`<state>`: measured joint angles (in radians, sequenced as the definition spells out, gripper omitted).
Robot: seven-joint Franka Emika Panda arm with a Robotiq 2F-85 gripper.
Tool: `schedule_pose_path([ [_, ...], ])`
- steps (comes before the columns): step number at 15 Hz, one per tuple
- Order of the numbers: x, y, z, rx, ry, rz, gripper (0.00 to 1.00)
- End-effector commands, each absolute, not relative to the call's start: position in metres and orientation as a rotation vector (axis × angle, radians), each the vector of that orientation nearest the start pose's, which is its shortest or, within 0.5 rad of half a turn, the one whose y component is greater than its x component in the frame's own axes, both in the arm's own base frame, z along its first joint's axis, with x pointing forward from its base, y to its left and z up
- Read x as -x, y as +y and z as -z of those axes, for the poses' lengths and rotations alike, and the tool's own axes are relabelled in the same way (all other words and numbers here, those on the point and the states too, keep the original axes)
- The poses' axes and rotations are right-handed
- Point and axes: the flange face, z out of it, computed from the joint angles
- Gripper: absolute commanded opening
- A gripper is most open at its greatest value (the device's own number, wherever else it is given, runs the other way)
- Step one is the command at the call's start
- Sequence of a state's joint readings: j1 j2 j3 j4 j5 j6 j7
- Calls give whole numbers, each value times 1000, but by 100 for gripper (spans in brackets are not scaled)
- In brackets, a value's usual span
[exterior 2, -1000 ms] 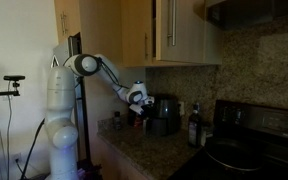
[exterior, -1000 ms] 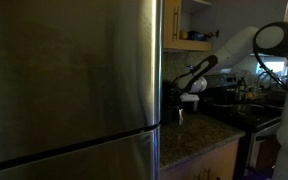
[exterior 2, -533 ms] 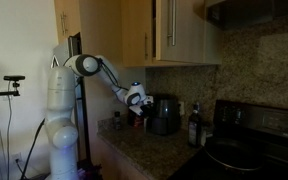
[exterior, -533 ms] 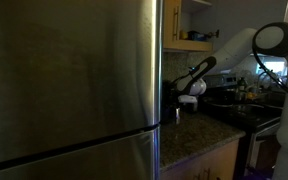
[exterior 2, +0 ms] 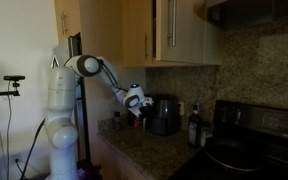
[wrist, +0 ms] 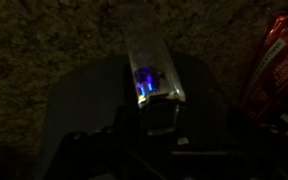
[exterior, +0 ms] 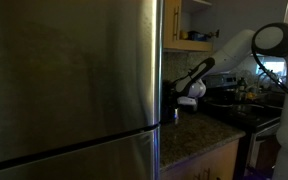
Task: Open the airfryer compartment then close it.
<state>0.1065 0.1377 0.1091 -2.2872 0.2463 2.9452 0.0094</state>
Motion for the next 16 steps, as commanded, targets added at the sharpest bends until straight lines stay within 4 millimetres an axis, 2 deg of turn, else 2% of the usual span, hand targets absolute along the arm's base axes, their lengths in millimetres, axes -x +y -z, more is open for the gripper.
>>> schedule_pose_path([
  [1,-560,105,-350,2872,23,759,100],
  [2,-560,101,-351,2861,36,853,100],
  [8,-558,93,-347,2762,74,1155,100],
  [14,-548,103,-337,2706,112,1219,100],
  [16,-543,93,-335,2793,127,1073,100],
])
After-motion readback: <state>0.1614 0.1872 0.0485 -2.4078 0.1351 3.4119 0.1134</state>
